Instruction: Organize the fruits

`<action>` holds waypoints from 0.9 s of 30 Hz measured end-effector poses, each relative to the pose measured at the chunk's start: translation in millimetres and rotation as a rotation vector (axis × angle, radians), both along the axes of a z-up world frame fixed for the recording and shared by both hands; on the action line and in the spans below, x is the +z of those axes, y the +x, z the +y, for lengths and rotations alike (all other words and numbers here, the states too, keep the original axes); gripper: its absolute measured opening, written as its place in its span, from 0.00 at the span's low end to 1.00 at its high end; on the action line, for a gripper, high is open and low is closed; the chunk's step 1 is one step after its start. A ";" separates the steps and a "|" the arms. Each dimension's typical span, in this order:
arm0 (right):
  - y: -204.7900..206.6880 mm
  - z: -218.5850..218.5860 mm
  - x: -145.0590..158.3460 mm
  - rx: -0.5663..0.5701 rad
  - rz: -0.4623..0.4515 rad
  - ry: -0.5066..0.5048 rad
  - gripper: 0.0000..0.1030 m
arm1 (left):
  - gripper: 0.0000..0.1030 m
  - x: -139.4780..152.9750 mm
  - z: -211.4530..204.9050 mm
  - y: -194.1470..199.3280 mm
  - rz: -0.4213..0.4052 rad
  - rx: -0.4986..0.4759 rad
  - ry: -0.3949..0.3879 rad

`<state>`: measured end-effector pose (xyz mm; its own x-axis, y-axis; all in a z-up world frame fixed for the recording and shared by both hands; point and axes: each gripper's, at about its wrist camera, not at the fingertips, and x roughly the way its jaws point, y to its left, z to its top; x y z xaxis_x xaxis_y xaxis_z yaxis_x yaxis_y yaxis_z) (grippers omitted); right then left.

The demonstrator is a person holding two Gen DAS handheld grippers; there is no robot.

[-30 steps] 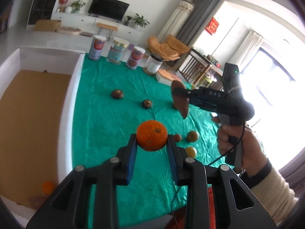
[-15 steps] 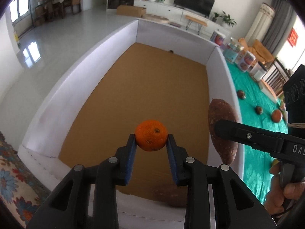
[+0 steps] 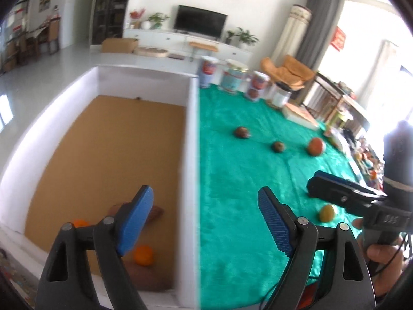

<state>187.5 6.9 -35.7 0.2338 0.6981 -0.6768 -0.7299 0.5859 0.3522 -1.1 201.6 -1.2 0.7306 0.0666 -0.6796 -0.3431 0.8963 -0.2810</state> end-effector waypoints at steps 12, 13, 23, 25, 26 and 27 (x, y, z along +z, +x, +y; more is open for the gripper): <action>-3.9 -243.1 -65.0 -0.614 -0.154 -0.251 0.87 | 0.85 -71.9 -158.0 93.2 0.093 -0.356 0.042; -5.4 -251.3 -60.2 -0.644 -0.160 -0.214 0.87 | 0.85 -76.7 -160.9 97.1 0.084 -0.350 0.079; -14.2 -242.9 -61.2 -0.639 -0.236 -0.237 0.92 | 0.85 -129.1 -152.0 130.5 0.127 -0.273 0.162; -14.1 -245.5 -63.2 -0.638 -0.233 -0.229 0.92 | 0.85 -130.8 -156.3 133.2 0.127 -0.300 0.171; -13.2 -246.3 -63.8 -0.640 -0.229 -0.225 0.92 | 0.85 -132.0 -158.9 133.9 0.136 -0.308 0.183; -12.4 -247.2 -64.5 -0.641 -0.224 -0.222 0.92 | 0.85 -132.5 -162.0 133.9 0.141 -0.314 0.199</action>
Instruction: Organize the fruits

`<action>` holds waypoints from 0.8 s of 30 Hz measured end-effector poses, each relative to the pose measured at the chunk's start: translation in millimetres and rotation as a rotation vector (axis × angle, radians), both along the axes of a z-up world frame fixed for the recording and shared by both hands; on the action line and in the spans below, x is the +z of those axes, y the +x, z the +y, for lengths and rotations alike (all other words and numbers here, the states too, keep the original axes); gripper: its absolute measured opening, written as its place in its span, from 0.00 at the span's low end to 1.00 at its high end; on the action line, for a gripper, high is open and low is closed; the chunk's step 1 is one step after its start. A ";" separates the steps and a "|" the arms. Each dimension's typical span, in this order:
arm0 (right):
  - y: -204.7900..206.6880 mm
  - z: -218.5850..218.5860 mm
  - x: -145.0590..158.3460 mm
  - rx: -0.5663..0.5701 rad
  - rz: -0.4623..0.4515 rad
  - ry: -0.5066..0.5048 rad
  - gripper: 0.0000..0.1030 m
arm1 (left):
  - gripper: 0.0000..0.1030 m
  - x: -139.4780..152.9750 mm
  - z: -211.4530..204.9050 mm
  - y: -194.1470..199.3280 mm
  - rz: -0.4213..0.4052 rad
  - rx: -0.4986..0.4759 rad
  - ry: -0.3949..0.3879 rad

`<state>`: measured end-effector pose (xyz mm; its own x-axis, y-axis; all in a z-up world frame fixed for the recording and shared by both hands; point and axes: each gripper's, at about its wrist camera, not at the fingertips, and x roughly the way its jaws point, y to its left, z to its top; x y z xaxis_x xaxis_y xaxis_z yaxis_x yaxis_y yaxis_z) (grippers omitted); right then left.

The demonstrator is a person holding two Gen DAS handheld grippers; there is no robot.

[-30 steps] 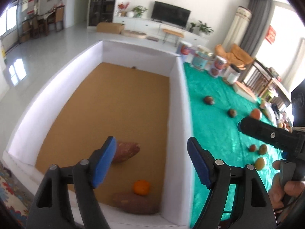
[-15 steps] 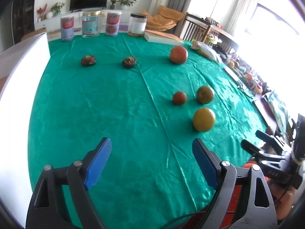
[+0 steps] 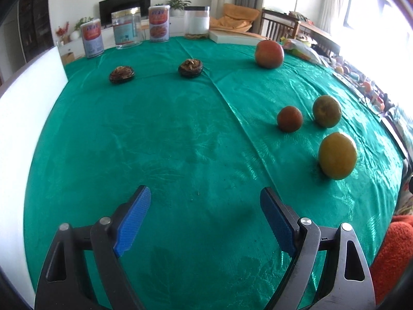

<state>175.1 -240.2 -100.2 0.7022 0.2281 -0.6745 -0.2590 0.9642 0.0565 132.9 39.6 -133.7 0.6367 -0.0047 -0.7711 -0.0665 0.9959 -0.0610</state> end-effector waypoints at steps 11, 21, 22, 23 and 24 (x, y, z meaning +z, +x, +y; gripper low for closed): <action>-0.1 2.5 -1.2 0.004 0.000 -0.007 0.92 | 0.94 -3.5 -10.3 2.1 0.022 -0.026 0.056; -0.2 -0.4 -0.7 0.009 0.004 0.012 0.92 | 0.95 -3.7 -11.0 2.1 0.022 -0.025 0.057; -0.3 -0.3 -0.6 0.008 0.004 0.013 0.92 | 0.95 -3.8 -10.9 2.1 0.022 -0.025 0.057; -0.3 -0.4 -0.6 0.008 0.004 0.014 0.92 | 0.95 -3.7 -10.9 2.1 0.022 -0.026 0.057; -0.5 -0.5 -0.5 0.008 0.004 0.015 0.92 | 0.95 -3.7 -10.9 2.1 0.022 -0.026 0.057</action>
